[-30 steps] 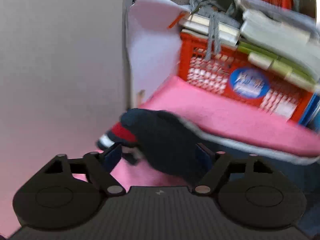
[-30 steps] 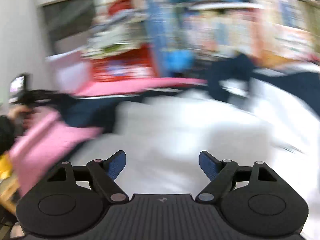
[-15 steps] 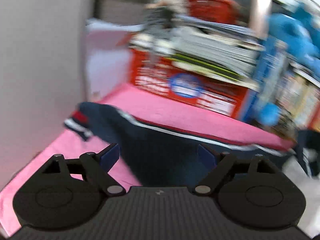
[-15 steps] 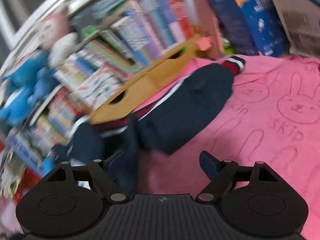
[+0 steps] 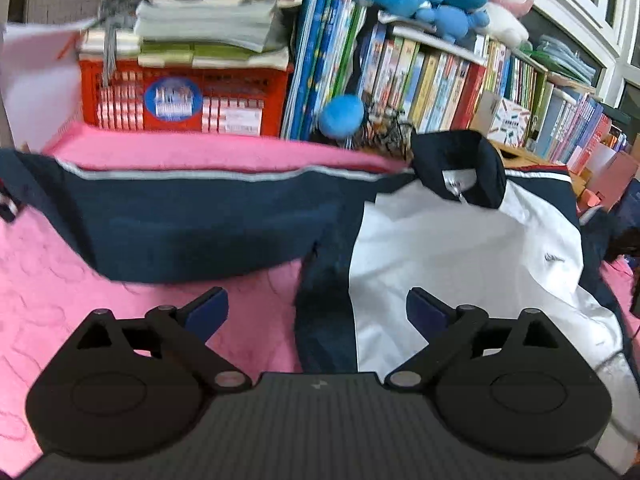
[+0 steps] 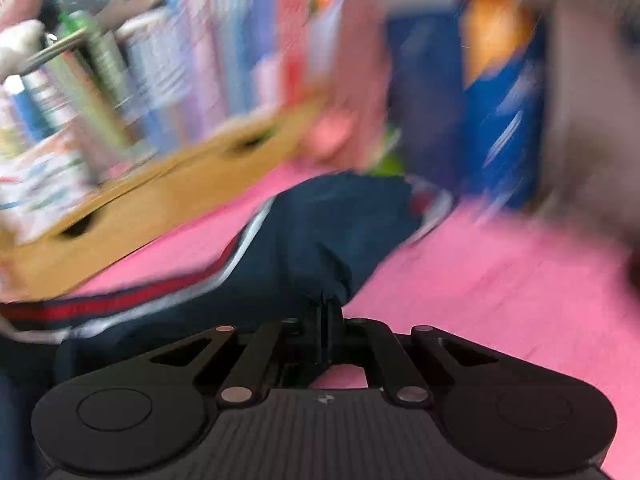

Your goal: Fold clothes

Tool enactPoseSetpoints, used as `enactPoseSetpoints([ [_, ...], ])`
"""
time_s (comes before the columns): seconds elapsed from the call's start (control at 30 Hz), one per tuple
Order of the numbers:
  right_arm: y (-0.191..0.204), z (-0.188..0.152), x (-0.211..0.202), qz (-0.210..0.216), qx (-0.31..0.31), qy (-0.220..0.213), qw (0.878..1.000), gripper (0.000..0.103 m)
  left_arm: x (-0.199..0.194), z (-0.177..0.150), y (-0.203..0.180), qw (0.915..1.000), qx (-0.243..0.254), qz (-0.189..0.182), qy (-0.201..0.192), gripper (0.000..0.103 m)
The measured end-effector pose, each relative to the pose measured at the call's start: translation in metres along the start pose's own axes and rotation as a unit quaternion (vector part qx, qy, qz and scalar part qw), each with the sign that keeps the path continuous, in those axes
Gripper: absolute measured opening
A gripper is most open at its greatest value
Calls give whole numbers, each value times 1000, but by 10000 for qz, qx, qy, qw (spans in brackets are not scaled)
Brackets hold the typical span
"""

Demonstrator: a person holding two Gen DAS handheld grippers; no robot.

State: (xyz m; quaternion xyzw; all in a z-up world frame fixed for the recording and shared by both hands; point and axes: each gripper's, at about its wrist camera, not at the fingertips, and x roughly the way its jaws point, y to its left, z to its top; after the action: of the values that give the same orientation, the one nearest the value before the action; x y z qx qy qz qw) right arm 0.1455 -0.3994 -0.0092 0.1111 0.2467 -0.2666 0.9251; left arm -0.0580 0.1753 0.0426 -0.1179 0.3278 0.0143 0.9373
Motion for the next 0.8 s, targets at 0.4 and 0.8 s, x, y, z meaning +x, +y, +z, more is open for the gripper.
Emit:
enactPoseSetpoints([
  [0.4, -62, -72, -124, 3590, -458, 949, 9274, 100, 25, -28, 7, 9982, -313, -193, 481, 103],
  [0.8, -42, -122, -190, 4253, -677, 1367, 8921, 11, 2, -49, -7, 9926, -382, -970, 617, 13],
])
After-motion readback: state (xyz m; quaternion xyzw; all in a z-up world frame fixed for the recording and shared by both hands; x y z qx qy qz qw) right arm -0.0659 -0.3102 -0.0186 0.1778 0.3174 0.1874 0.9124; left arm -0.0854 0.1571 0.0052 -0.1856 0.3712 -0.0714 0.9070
